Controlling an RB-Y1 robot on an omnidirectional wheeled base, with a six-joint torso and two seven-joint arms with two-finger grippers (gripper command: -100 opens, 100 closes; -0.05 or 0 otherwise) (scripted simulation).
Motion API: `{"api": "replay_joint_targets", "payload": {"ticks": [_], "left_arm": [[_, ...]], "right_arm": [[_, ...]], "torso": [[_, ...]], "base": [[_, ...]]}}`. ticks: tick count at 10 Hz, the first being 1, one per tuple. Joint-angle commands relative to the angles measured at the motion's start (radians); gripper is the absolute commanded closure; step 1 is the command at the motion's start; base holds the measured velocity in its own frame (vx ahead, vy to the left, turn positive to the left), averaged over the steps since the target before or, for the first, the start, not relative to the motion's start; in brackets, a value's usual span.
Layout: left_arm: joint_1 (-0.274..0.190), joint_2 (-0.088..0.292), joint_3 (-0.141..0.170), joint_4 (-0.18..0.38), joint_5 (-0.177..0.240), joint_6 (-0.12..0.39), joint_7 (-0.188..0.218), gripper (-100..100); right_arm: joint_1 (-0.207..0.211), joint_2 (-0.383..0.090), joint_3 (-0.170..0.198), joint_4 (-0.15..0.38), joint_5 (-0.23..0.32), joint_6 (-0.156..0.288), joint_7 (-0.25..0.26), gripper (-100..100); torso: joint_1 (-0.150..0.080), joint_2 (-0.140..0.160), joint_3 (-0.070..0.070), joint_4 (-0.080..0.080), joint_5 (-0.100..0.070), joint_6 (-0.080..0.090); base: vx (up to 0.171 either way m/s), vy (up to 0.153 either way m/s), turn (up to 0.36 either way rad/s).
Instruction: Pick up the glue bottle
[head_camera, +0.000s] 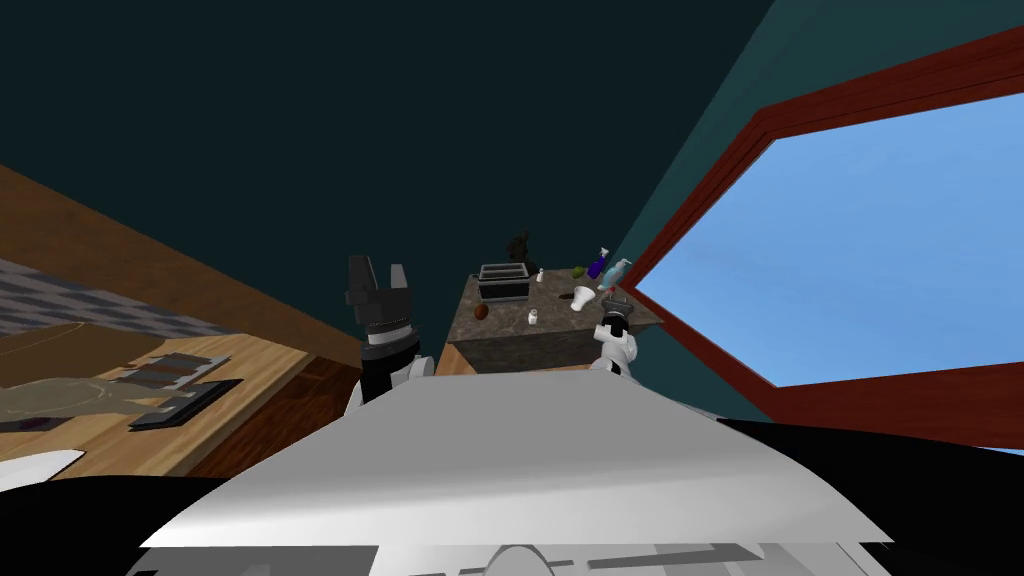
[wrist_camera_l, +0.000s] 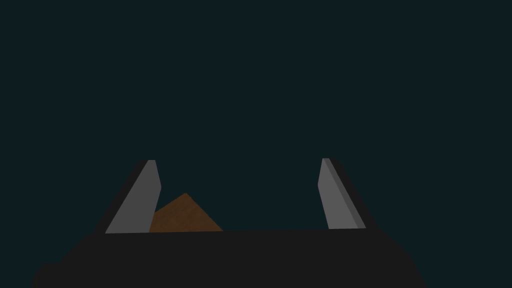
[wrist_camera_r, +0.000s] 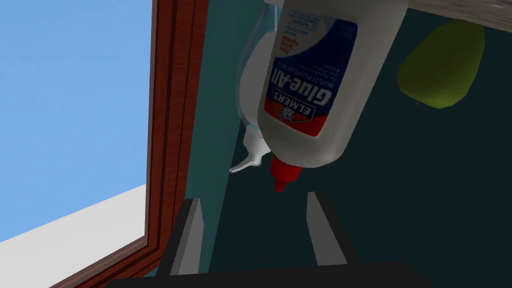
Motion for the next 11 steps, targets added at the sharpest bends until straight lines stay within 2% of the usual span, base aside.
{"api": "replay_joint_targets", "payload": {"ticks": [1,2,4,6,9,11], "left_arm": [[0.000,0.000,0.000,0.000,0.000,0.000,0.000,0],[0.000,0.000,0.000,0.000,0.000,0.000,0.000,0],[0.000,0.000,0.000,0.000,0.000,0.000,0.000,0],[0.000,0.000,0.000,0.000,0.000,0.000,0.000,0],[0.000,0.000,0.000,0.000,0.000,0.000,0.000,0],[0.000,0.000,0.000,0.000,0.000,0.000,0.000,0]], "right_arm": [[0.003,-0.010,0.011,-0.028,-0.005,0.007,-0.004,-100],[-0.016,-0.024,0.010,-0.049,-0.021,-0.011,0.014,-100],[-0.016,-0.024,0.010,-0.049,-0.021,-0.011,0.014,-100],[-0.042,-0.034,0.002,-0.071,-0.040,-0.033,0.038,-100],[-0.085,-0.043,-0.027,-0.095,-0.066,-0.066,0.079,-100],[-0.121,-0.050,-0.073,-0.103,-0.085,-0.088,0.115,-100]], "torso": [[0.000,0.000,0.000,0.000,0.000,0.000],[0.001,0.000,0.000,0.000,0.000,-0.001],[0.004,0.000,0.000,0.000,0.001,-0.001],[0.002,-0.001,0.000,0.000,0.000,-0.001],[0.008,0.004,0.002,0.001,0.002,-0.001],[0.008,0.004,0.002,0.001,0.002,-0.001]], "base": [[-0.033,0.029,-0.081],[-0.040,0.065,-0.233],[-0.023,0.052,-0.073],[-0.024,0.048,-0.138],[-0.087,0.117,-0.113],[-0.096,0.103,0.025]]}}
